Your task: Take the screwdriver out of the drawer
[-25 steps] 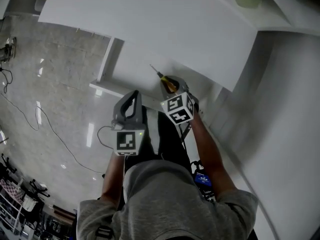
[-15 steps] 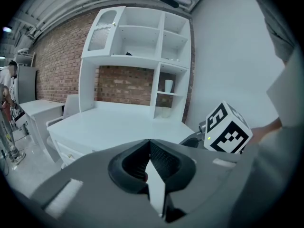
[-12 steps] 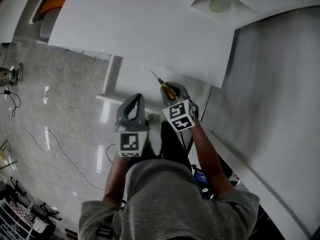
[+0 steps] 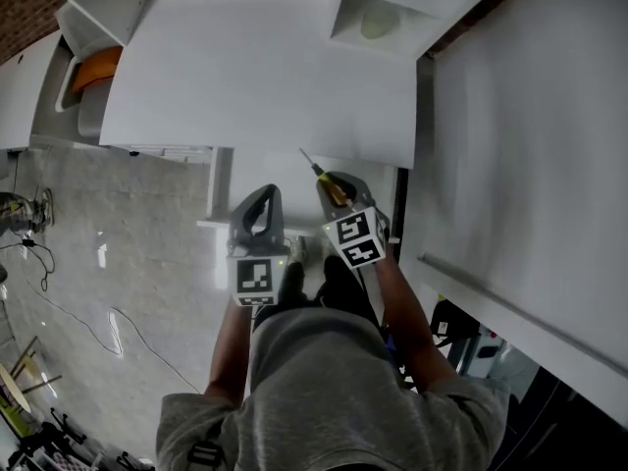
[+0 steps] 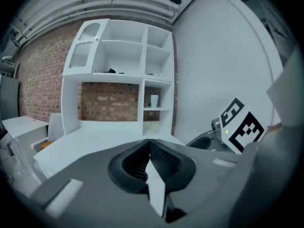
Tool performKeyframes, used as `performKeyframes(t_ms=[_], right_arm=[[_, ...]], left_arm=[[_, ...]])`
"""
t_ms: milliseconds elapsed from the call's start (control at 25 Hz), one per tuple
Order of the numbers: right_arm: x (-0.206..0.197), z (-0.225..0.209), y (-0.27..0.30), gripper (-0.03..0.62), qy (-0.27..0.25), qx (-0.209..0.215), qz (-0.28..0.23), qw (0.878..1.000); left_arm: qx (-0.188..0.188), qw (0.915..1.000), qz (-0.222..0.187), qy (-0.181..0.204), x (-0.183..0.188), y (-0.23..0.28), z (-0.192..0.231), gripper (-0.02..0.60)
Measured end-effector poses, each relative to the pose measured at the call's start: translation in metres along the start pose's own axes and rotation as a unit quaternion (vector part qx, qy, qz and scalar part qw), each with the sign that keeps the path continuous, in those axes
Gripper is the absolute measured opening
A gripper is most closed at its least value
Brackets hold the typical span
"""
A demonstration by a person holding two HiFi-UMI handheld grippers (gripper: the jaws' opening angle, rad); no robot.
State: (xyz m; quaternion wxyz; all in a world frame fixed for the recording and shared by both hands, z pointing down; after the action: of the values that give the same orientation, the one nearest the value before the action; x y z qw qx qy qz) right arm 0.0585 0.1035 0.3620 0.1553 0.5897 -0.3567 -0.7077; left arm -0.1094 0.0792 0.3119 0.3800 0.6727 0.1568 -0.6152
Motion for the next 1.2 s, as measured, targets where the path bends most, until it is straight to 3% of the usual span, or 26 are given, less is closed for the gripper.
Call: performKeyframes(t_ms=[680,920,1200], right_arm=[[-0.016,-0.03,-0.071,0.077,0.11,-0.132,-0.051,0.984],[-0.027,-0.067,-0.074,0.077,0.135,-0.141,-0.05,0.979],[-0.034,-0.118,-0.056,0.077,0.148,-0.12,-0.037,0.981]], left_arm=[[-0.101,0.9937,-0.012,0.046,0.024,0.019,-0.032,0.012],[-0.117,0.9918,0.002,0.052,0.026,0.051,-0.05,0.012],[-0.111,0.9923,0.021,0.05,0.029,0.101,-0.069,0.012]])
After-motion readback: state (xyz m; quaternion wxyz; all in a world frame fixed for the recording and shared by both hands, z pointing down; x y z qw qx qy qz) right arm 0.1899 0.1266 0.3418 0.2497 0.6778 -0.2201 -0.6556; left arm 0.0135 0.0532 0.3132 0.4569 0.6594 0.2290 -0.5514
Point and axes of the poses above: the fingertips, and each gripper's own axes: y forward along the fingers, z to its left, x out of its top, the point moved 9 cm from there along -y, backward along the fingers, and after that the axes turned 2 degrees about z, right-handed, at the moved point
